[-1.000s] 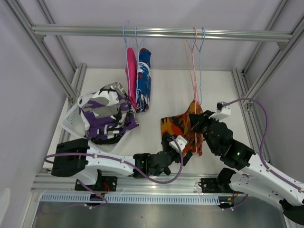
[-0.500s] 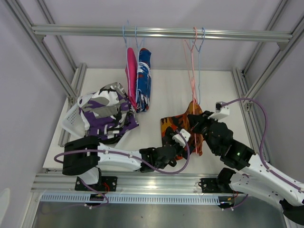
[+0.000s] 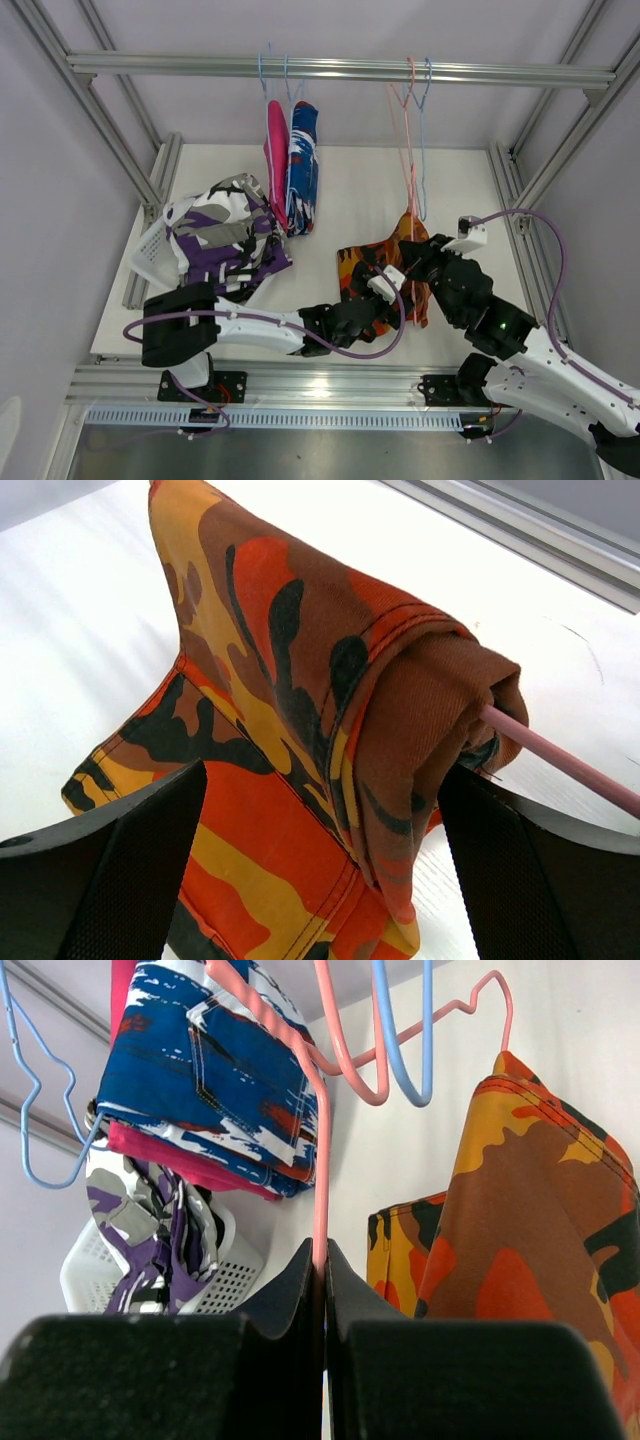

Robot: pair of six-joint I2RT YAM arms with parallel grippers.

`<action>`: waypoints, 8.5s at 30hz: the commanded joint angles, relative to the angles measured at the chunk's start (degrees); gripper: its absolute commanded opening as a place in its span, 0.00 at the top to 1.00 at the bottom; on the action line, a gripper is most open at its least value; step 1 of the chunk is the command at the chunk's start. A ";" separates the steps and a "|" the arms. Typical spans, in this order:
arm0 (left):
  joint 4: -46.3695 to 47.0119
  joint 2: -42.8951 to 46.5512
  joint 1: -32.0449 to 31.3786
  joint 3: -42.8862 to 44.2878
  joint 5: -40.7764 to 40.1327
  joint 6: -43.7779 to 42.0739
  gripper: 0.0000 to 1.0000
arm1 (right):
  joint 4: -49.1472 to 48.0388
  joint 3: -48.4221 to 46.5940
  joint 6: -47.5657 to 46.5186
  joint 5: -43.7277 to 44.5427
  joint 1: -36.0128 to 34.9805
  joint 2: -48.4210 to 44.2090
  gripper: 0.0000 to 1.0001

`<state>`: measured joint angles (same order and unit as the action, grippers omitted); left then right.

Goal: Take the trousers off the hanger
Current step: Remove the trousers from the hanger, then place the trousers in the bin, then place the hanger at the clothesline.

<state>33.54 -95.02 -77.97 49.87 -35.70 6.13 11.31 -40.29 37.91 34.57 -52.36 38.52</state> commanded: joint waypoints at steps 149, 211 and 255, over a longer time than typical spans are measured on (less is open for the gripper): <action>-55.17 48.71 41.67 2.42 -37.86 35.00 0.99 | -9.46 10.85 4.54 -11.63 8.85 11.66 1.00; -56.13 23.57 51.34 4.19 -10.18 45.46 0.01 | -10.61 11.64 -0.47 -14.53 12.90 13.34 1.00; -46.38 56.86 47.48 3.67 16.54 9.60 0.01 | -6.12 3.99 7.26 1.29 -7.32 19.05 1.00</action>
<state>-18.61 -41.85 -30.22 55.46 -19.20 18.65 8.36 -37.15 41.76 31.18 -59.29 58.06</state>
